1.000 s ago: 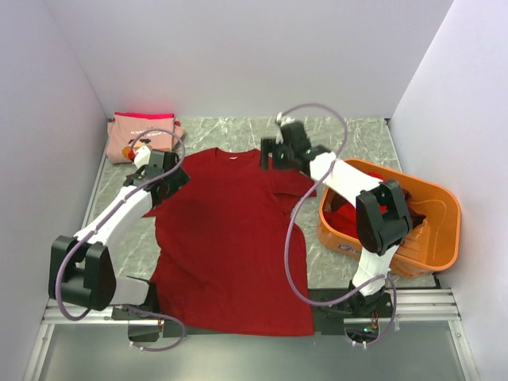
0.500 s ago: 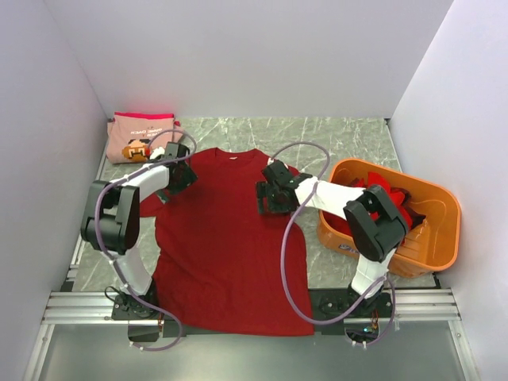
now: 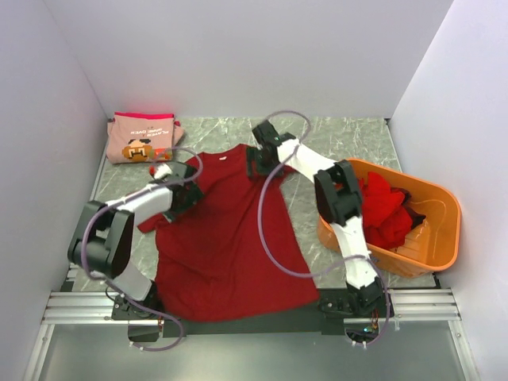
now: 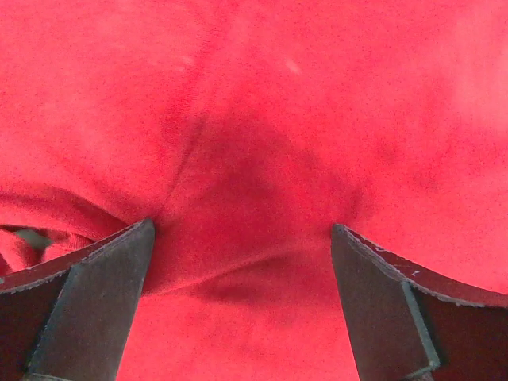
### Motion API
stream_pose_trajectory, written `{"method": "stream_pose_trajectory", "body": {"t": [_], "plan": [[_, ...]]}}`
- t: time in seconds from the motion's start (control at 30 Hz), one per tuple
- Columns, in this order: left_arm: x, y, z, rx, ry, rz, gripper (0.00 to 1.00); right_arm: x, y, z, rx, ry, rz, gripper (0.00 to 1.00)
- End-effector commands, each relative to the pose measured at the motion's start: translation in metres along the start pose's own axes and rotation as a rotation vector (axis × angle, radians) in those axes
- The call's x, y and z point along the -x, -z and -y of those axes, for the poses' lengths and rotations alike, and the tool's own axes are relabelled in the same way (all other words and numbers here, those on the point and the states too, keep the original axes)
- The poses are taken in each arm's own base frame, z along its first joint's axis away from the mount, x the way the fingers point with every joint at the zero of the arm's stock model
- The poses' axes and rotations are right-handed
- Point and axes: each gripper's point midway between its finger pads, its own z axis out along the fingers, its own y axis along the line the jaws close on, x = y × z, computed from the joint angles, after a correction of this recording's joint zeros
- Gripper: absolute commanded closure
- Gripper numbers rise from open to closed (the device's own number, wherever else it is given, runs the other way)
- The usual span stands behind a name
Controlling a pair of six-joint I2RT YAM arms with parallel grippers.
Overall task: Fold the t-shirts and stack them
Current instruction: Flatten the tshirt out
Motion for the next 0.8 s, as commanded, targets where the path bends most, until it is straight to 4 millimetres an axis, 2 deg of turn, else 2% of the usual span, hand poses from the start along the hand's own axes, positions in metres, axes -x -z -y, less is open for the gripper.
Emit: {"method": "stream_pose_trajectory", "body": {"t": [0.0, 0.03, 0.07, 0.13, 0.17, 0.2, 0.23, 0.27, 0.3, 0.33, 0.37, 0.4, 0.43, 0.47, 0.5, 0.53, 0.6, 0.63, 0.67, 0.7, 0.73, 0.77], "plan": [[-0.091, 0.023, -0.044, 0.142, -0.027, -0.22, 0.0, 0.03, -0.011, -0.028, 0.108, 0.077, 0.002, 0.16], [-0.105, 0.035, -0.037, 0.109, -0.04, -0.23, 0.01, 0.03, -0.031, -0.033, 0.132, 0.088, -0.015, 0.16], [-0.116, 0.041, -0.039, 0.113, -0.044, -0.248, 0.01, 0.057, -0.02, -0.055, 0.213, 0.089, 0.05, 0.16], [-0.143, 0.06, -0.042, 0.113, -0.067, -0.295, 0.01, 0.073, -0.024, -0.074, 0.301, 0.09, 0.094, 0.17], [-0.151, 0.066, -0.041, 0.111, -0.078, -0.308, 0.01, 0.078, -0.02, -0.086, 0.363, 0.089, 0.11, 0.17], [-0.157, 0.074, -0.037, 0.101, -0.085, -0.314, 0.0, 0.094, -0.014, -0.097, 0.415, 0.093, 0.179, 0.16], [-0.169, 0.088, -0.034, 0.081, -0.121, -0.317, 0.01, 0.104, 0.004, -0.107, 0.462, 0.096, 0.222, 0.16], [-0.172, 0.094, -0.03, 0.069, -0.139, -0.314, 0.0, 0.101, 0.008, -0.114, 0.507, 0.106, 0.219, 0.16], [-0.171, 0.105, -0.016, 0.036, -0.143, -0.304, 0.0, 0.111, 0.02, -0.121, 0.536, 0.118, 0.261, 0.16], [-0.171, 0.114, -0.013, 0.02, -0.177, -0.285, 0.01, 0.122, 0.045, -0.129, 0.562, 0.152, 0.31, 0.16], [-0.166, 0.12, -0.01, 0.013, -0.186, -0.266, 0.01, 0.128, 0.059, -0.131, 0.567, 0.175, 0.332, 0.16], [-0.158, 0.13, 0.005, -0.024, -0.176, -0.243, 0.0, 0.122, 0.068, -0.126, 0.543, 0.186, 0.302, 0.16], [-0.15, 0.137, 0.01, -0.048, -0.184, -0.219, 0.01, 0.127, 0.094, -0.125, 0.537, 0.229, 0.33, 0.16], [-0.135, 0.138, 0.009, -0.037, -0.186, -0.153, 0.01, 0.123, 0.104, -0.121, 0.52, 0.247, 0.319, 0.16], [-0.123, 0.145, 0.017, -0.06, -0.171, -0.112, 0.01, 0.114, 0.11, -0.111, 0.474, 0.249, 0.298, 0.16], [-0.105, 0.147, 0.018, -0.061, -0.164, -0.031, 0.01, 0.099, 0.127, -0.101, 0.45, 0.255, 0.28, 0.16], [-0.084, 0.153, 0.024, -0.064, -0.141, 0.037, 0.01, 0.084, 0.143, -0.087, 0.404, 0.253, 0.293, 0.16], [-0.072, 0.151, 0.024, -0.06, -0.138, 0.064, 0.01, 0.084, 0.183, -0.081, 0.374, 0.241, 0.373, 0.16], [-0.061, 0.15, 0.026, -0.061, -0.132, 0.092, 0.01, 0.048, 0.163, -0.066, 0.334, 0.223, 0.298, 0.16], [-0.045, 0.143, 0.031, -0.065, -0.086, 0.106, 0.01, 0.039, 0.17, -0.064, 0.339, 0.217, 0.318, 0.16], [-0.038, 0.138, 0.031, -0.068, -0.113, 0.109, 0.01, 0.009, 0.18, -0.059, 0.338, 0.202, 0.296, 0.16], [-0.033, 0.133, 0.036, -0.087, -0.104, 0.09, 0.01, -0.007, 0.181, -0.056, 0.332, 0.192, 0.276, 0.16]]}}
